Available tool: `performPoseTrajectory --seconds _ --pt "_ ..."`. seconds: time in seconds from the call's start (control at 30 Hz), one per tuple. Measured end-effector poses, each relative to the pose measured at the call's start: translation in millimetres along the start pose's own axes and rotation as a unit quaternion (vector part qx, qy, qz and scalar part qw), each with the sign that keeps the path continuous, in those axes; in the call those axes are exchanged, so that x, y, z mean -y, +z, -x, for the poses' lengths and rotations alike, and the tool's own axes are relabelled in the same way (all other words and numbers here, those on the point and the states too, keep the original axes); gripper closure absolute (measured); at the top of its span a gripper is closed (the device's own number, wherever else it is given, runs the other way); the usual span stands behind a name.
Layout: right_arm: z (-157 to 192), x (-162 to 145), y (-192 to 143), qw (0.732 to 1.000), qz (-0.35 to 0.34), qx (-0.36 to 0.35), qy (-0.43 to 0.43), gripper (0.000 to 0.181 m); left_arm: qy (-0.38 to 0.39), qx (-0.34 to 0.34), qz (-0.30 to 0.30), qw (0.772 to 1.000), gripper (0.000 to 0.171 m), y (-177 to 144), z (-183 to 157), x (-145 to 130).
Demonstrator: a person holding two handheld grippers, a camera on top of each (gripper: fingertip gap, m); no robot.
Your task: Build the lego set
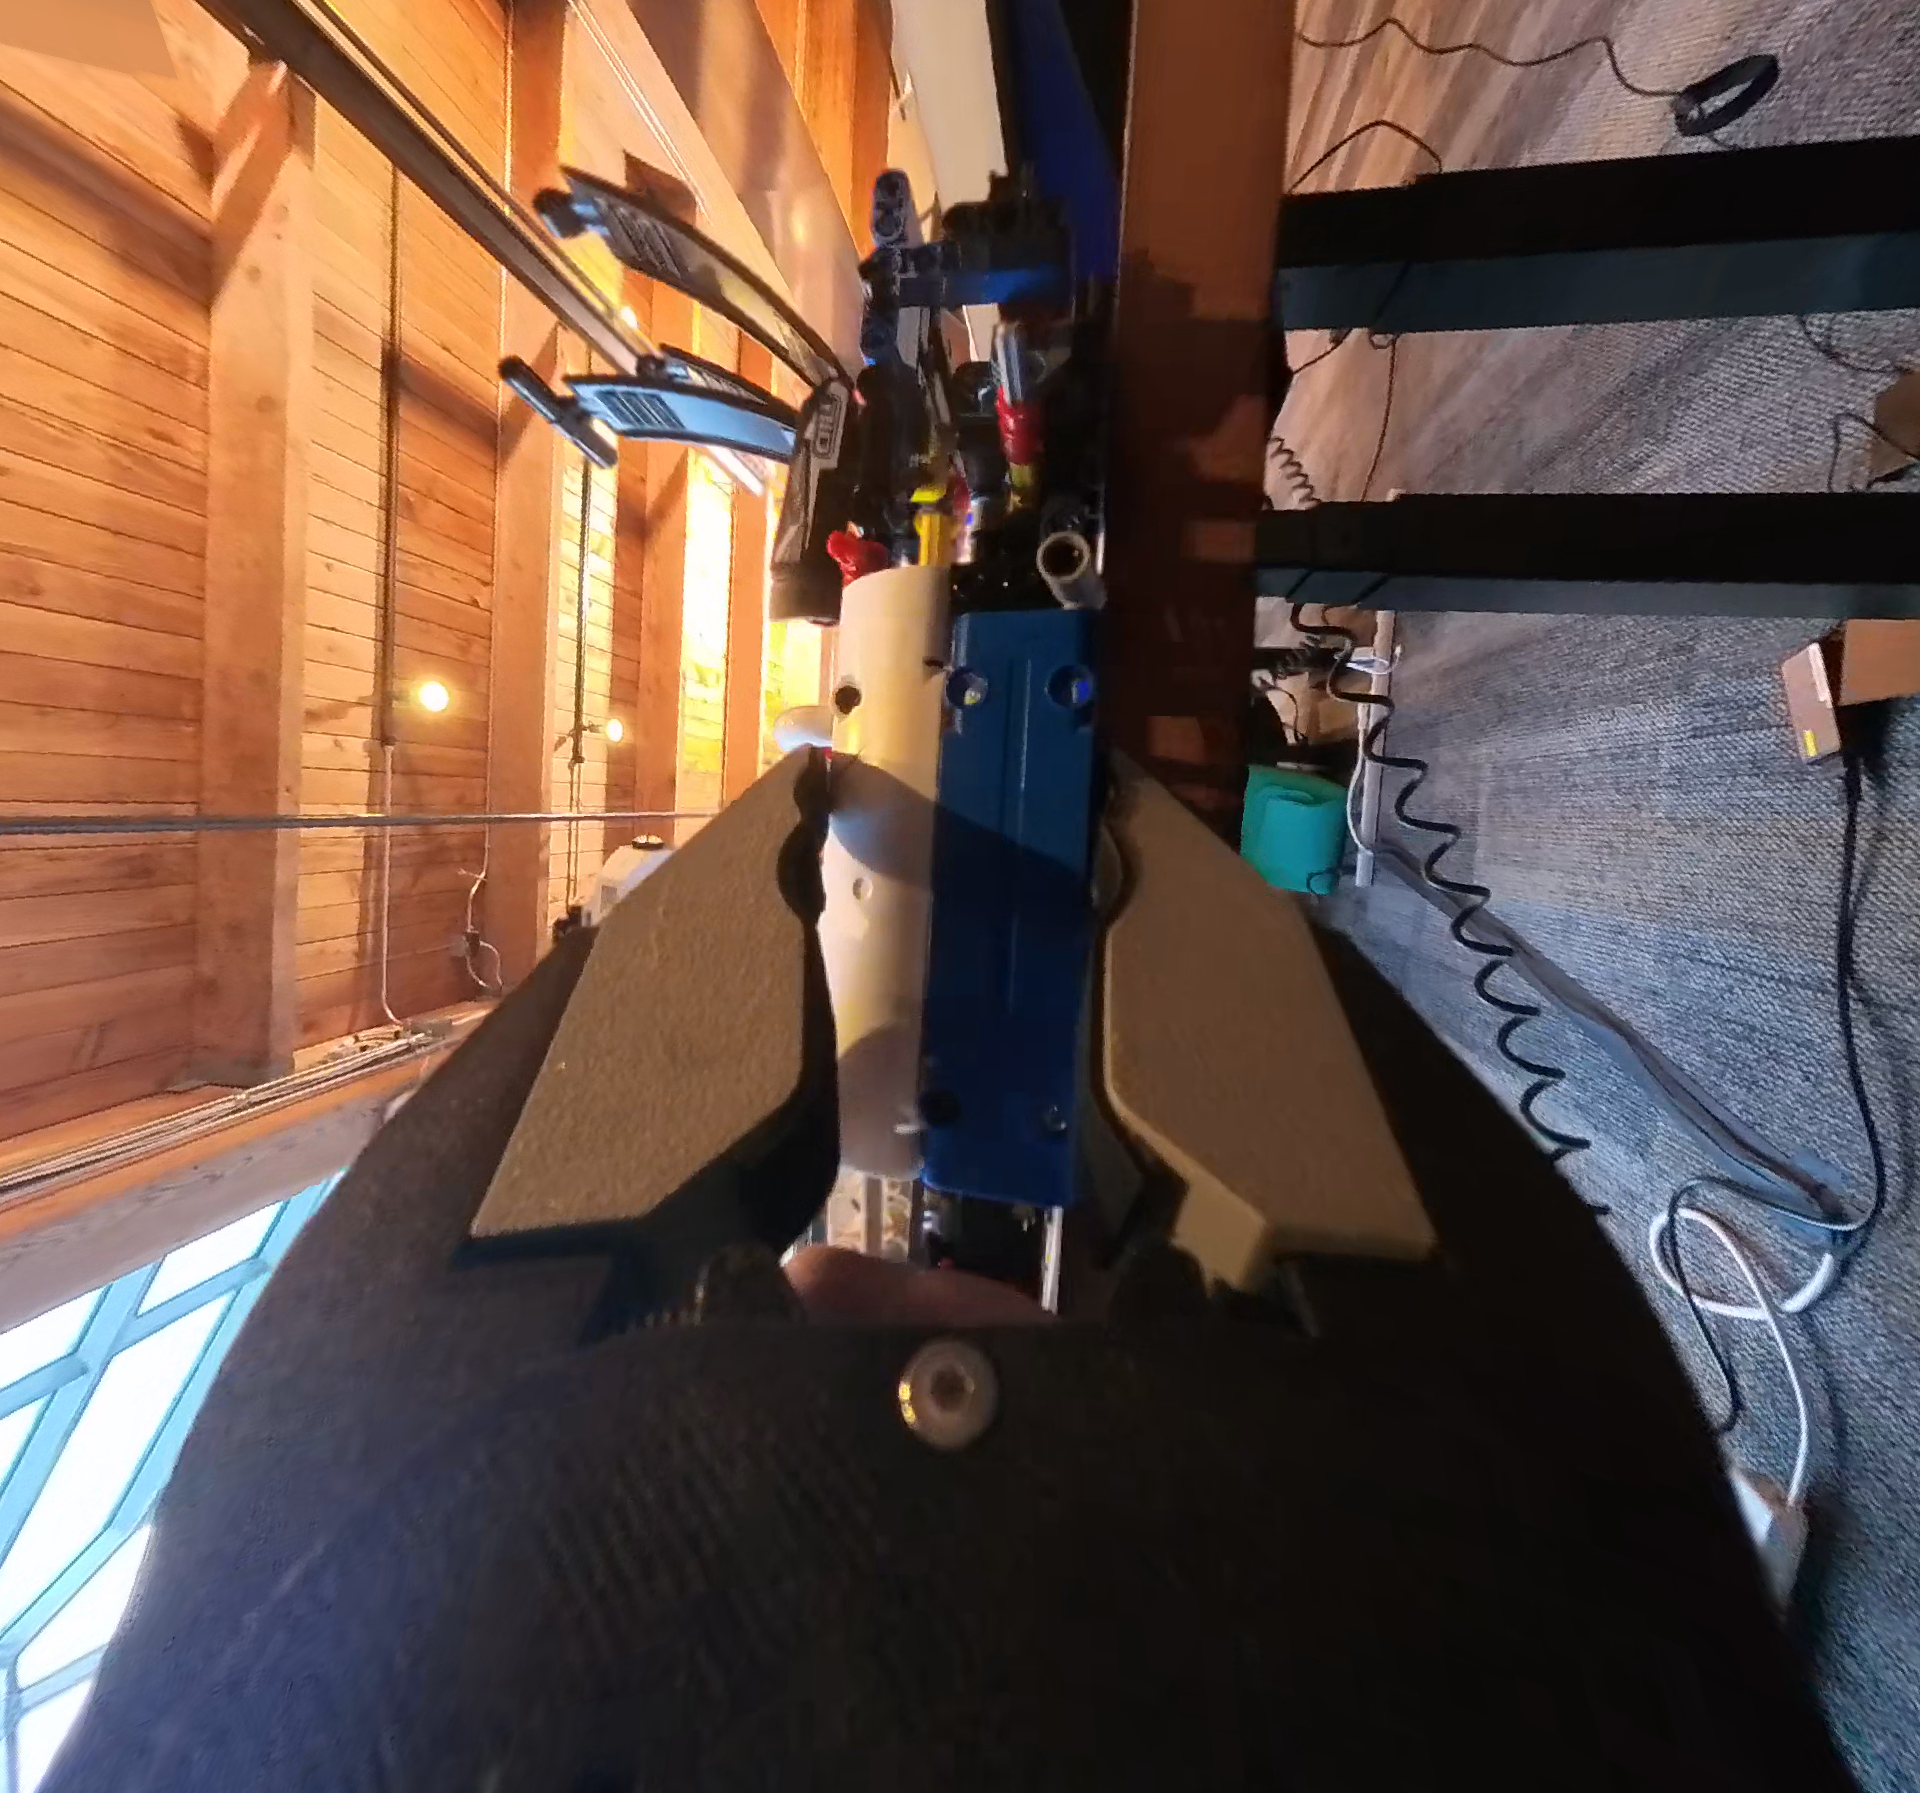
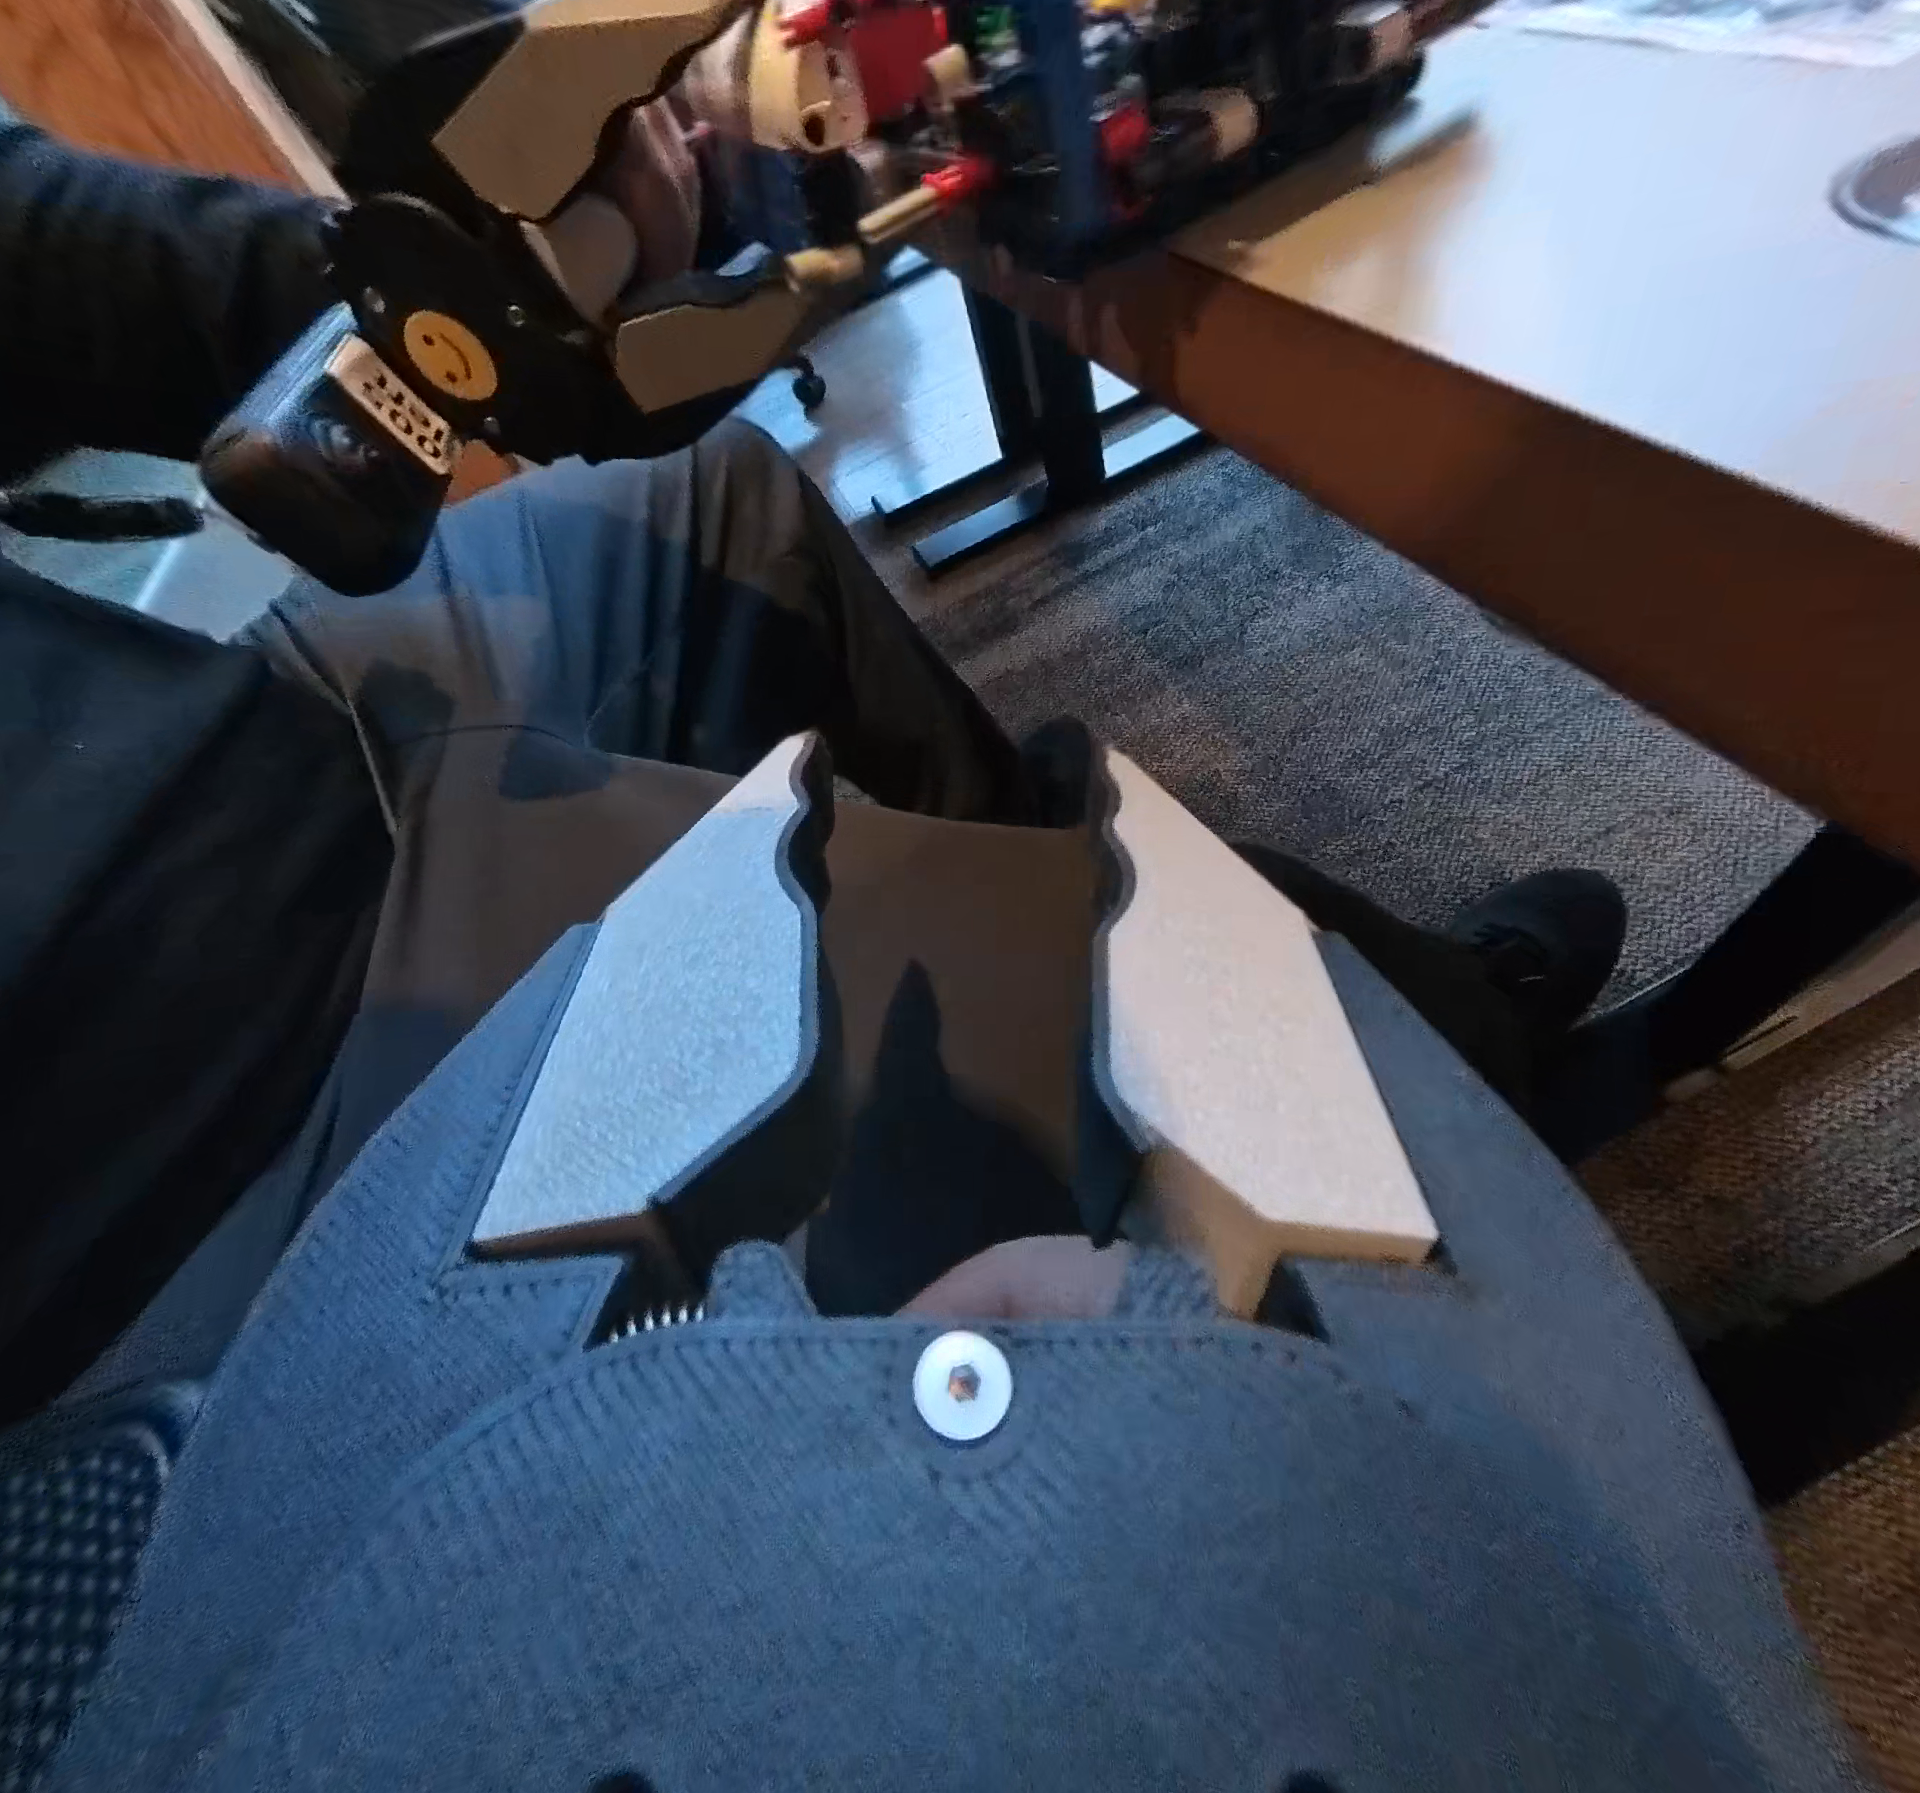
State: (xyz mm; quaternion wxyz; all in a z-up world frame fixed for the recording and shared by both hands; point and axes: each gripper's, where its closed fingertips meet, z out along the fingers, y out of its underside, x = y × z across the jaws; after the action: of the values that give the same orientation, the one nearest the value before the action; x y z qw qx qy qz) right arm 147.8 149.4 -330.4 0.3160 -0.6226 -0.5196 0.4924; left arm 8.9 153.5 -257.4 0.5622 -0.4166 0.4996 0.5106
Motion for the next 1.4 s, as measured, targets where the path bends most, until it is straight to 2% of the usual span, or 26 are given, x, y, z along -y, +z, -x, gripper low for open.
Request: performPoseTrajectory --seconds 0.2,0.5,0.63,0.73,0.87,0.93,1.07,1.27,1.4 --pt "10 15 11 1.0 0.014 0.016 -0.013 0.133 -0.004 -0.007 0.026 1.0 0.124 5 -1 -5" --pt "23 33 22 0.999 0.033 -0.002 -0.033 0.134 -0.01 0.021 0.006 1.0 0.124 -9 2 -1" --pt "31 56 39 1.0 0.016 0.007 -0.02 0.137 -0.014 0.022 0.01 1.0 0.124 -6 1 -5" --pt "49 73 52 0.997 0.014 0.025 -0.077 0.156 -0.017 0.02 0.009 1.0 0.124 -6 1 -6" --pt "52 78 75 0.99 0.036 -0.004 -0.139 0.154 -0.014 0.02 -0.007 1.0 0.124 -5 1 -5" --pt "51 79 82 0.987 0.041 -0.013 -0.152 0.161 -0.01 0.027 -0.019 0.999 0.124 -8 2 -4" --pt "44 80 85 0.981 0.05 -0.045 -0.184 0.16 -0.003 0.036 -0.048 0.998 0.124 -13 2 2" --pt "53 83 83 0.982 0.049 -0.032 -0.178 0.15 -0.001 0.053 -0.077 0.996 0.124 -27 13 7" --pt "74 90 76 0.983 0.027 0.0 -0.182 0.144 -0.003 0.054 -0.097 0.994 0.124 -39 20 18"
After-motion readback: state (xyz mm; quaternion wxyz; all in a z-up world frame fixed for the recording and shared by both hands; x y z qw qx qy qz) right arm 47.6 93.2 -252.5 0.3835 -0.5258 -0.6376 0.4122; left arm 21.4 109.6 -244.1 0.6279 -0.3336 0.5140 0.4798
